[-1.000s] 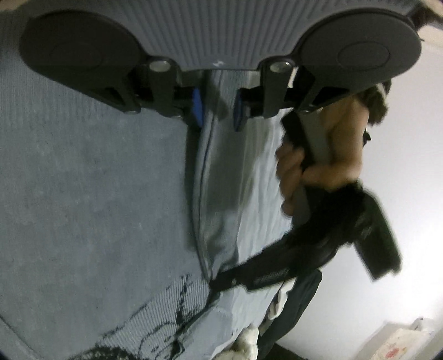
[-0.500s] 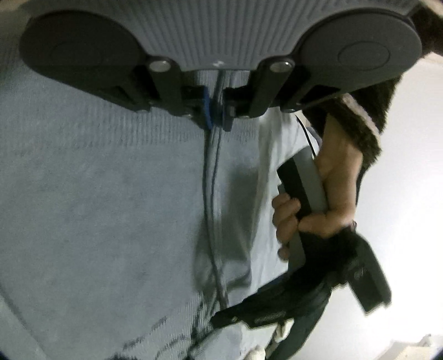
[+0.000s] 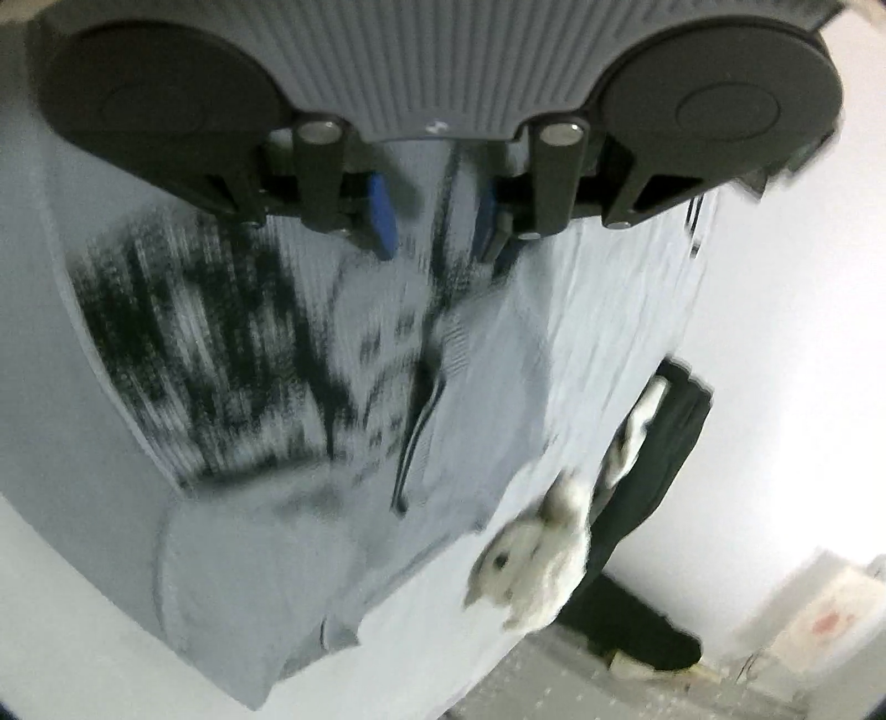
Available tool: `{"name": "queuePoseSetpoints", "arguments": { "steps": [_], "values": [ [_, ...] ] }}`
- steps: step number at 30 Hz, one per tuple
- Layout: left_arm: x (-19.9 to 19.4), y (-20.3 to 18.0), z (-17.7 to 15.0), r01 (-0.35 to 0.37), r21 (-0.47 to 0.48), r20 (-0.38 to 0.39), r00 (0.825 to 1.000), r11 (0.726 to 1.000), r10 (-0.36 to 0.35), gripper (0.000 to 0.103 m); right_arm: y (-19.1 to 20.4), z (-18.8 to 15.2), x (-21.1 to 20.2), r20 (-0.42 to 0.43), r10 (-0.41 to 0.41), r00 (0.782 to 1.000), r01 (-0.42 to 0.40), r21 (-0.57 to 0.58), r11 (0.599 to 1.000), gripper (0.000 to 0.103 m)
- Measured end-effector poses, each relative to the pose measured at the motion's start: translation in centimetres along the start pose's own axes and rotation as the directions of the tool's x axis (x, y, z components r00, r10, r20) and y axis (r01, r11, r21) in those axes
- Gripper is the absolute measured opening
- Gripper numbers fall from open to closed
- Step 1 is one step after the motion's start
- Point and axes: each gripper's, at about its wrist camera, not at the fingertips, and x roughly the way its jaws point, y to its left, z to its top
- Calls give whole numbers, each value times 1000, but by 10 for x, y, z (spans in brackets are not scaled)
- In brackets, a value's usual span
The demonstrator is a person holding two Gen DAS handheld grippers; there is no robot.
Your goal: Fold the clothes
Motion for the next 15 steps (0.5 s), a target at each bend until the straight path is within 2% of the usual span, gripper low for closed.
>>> {"name": "queuePoseSetpoints", "arguments": {
  "steps": [5,12,15],
  "values": [
    [2,5,1,32,-25,8,999,999,-32,12,-12,29,36,104,25,994,-28,35,999,31],
    [5,7,2,56,-54,6,998,997,-55,11,-17,58,61,219,16,976,-24,33,999,12],
    [7,10,2,67,-70,4,998,995,-67,9,-15,61,69,250,3,968,-5,8,1000,7]
  ]
}}
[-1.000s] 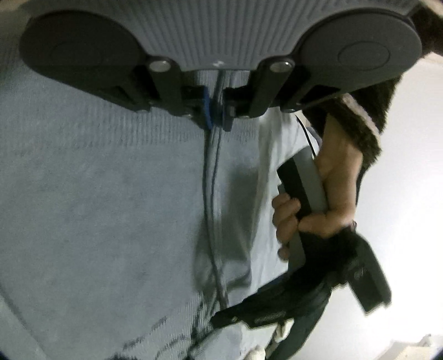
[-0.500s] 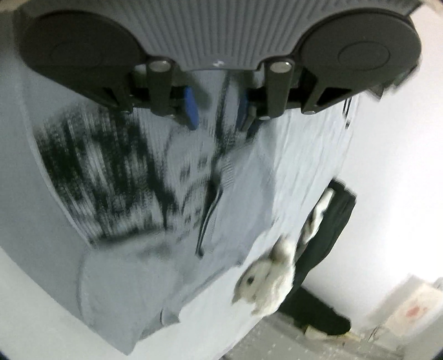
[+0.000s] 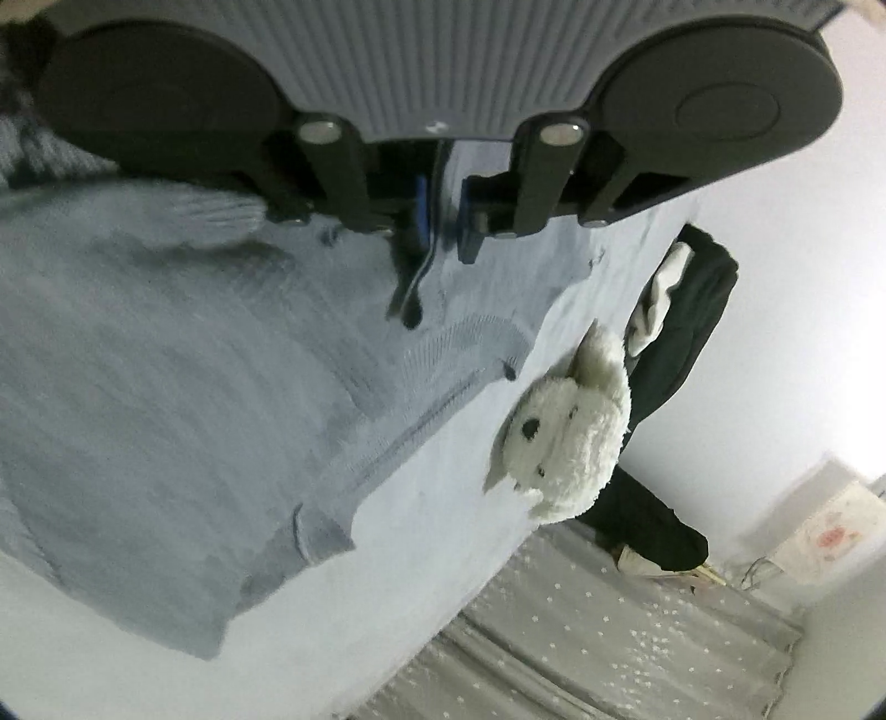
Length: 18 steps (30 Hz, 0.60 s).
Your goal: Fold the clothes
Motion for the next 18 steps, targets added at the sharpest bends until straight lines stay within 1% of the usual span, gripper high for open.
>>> {"name": "queuePoseSetpoints", "arguments": {
  "steps": [2,3,7,8,9,10,12,14,15,16,18],
  "values": [
    [0,1,1,3,-12,4,1000,1000,-3,1,4,1,3,12,-18,1000,18,-40,999,4],
    [0,2,1,4,-19,7,1000,1000,-4,0,10,2,8,23,-34,999,35,-73,997,4],
    [-4,0,1,33,-31,47,998,999,-31,0,28,6,3,101,-25,995,44,-196,980,4],
    [-4,0,0,48,-38,47,998,998,-46,0,32,8,2,120,-21,993,47,-224,973,4],
    [-2,1,0,57,-46,40,998,997,-55,0,35,9,5,129,-39,991,71,-256,964,4],
    [0,1,-1,59,-53,29,998,997,-57,1,37,11,7,137,-57,989,95,-286,954,4],
    [3,1,-1,62,-63,16,998,996,-61,3,35,11,17,118,-107,987,140,-320,937,5],
    [0,-1,1,71,-65,27,997,995,-69,7,31,11,23,101,-147,984,173,-340,925,10],
    [-2,-1,2,75,-65,38,997,995,-73,12,29,11,26,93,-160,983,182,-342,922,9],
    [-4,-1,2,74,-63,49,996,995,-71,16,27,13,24,90,-150,985,172,-334,927,12],
    [-7,0,4,67,-62,66,996,996,-63,17,29,14,20,84,-144,986,164,-323,932,17]
  ]
}}
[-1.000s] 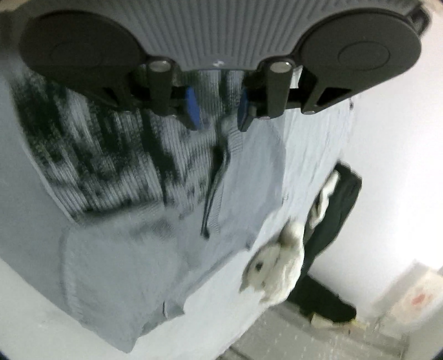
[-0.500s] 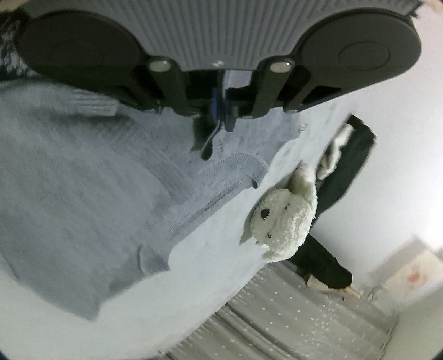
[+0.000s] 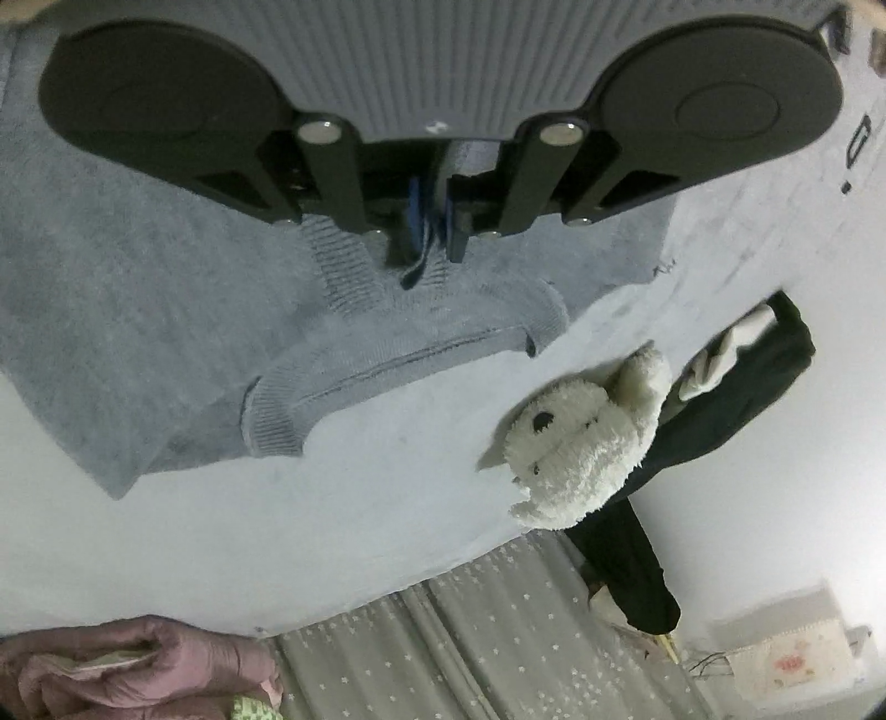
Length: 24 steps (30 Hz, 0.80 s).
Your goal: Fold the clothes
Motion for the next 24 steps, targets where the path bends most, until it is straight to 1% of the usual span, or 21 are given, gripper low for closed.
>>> {"name": "queuePoseSetpoints", "arguments": {
  "steps": [1,2,3,4,8,14,16,17,18,20,22,23,24],
  "values": [
    [0,1,1,-6,-2,4,1000,1000,6,18,1,1,-3,0,2,1000,-2,4,1000,19],
    [-1,3,2,-11,-4,4,1000,1000,11,18,2,2,-5,-1,5,1000,-5,8,1000,32],
    [0,5,3,-17,-5,2,1000,1000,17,18,3,3,-8,0,7,1000,-7,12,1000,41],
    [0,7,4,-23,-7,-1,1000,1000,23,17,3,2,-13,5,12,1000,-13,19,1000,41],
    [-3,16,8,-32,-16,-4,999,999,31,15,3,-3,-30,-29,52,998,-51,44,998,41],
    [-8,24,11,-32,-12,-15,999,999,32,13,9,-30,-57,-87,87,992,-84,32,996,41],
    [-7,24,9,-26,-2,-31,999,1000,26,13,12,-40,-64,-88,90,992,-88,23,996,34],
    [-5,23,8,-24,3,-43,999,1000,24,13,14,-42,-65,-91,84,992,-83,10,996,15],
    [-2,22,6,-26,9,-61,998,1000,27,13,17,-44,-65,-93,59,994,-61,-18,998,4],
    [2,18,0,-42,28,-76,996,999,44,13,22,-46,-63,-68,-11,998,5,-90,996,4],
    [0,13,0,-55,51,-69,996,997,58,13,25,-46,-62,-68,-26,997,19,-98,995,4],
    [-2,12,1,-53,50,-62,996,997,56,13,27,-46,-61,-69,-31,997,24,-102,994,7],
    [-4,11,2,-49,44,-53,997,998,51,13,29,-44,-63,-74,-25,997,17,-103,994,18]
  ]
}}
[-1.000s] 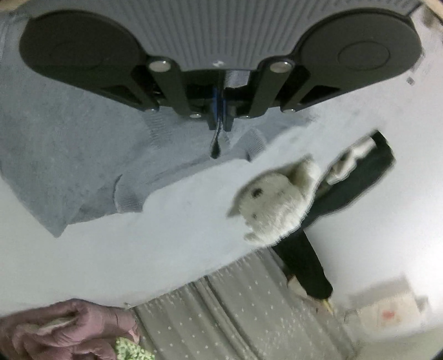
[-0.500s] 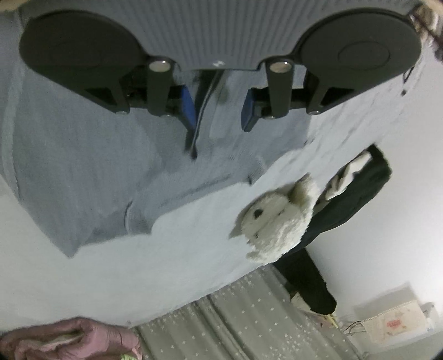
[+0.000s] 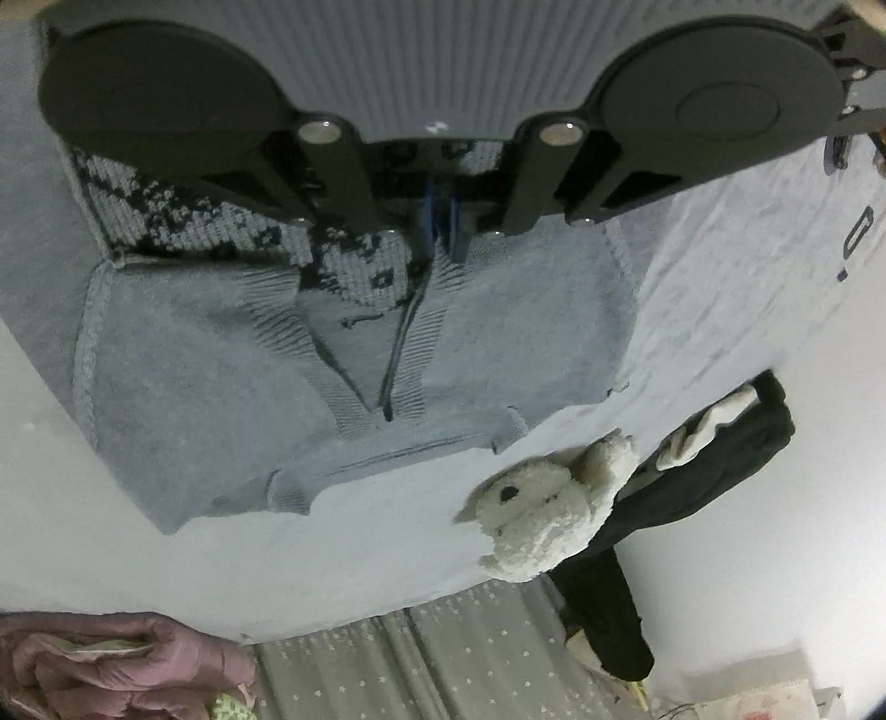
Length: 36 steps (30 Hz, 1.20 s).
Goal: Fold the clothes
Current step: 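Move both open grippers to the ribbed hem of the sweater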
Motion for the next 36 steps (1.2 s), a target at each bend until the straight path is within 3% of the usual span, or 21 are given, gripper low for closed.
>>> {"name": "queuePoseSetpoints", "arguments": {
  "steps": [4,10,13,19,30,36],
  "values": [
    [-2,-1,-4,-7,6,-3,1000,1000,7,13,-4,3,-21,18,7,1000,-7,-5,1000,18],
    [-20,-8,-19,2,21,7,1000,1000,-2,13,-37,-1,-71,36,-63,997,61,49,997,19],
    [-27,-14,-38,34,18,-4,999,999,-34,13,-56,-11,-97,26,-110,994,106,98,989,19],
    [-46,-46,-71,53,107,14,998,993,-55,13,-71,-43,-141,-6,-155,988,154,144,978,19],
    [-94,-66,-108,16,107,-40,999,994,-12,14,-75,-80,-191,-77,-168,983,180,183,966,19],
    [-123,-67,-129,25,50,-86,996,998,-20,14,-84,-107,-212,-110,-144,983,163,190,968,19]
  ]
}}
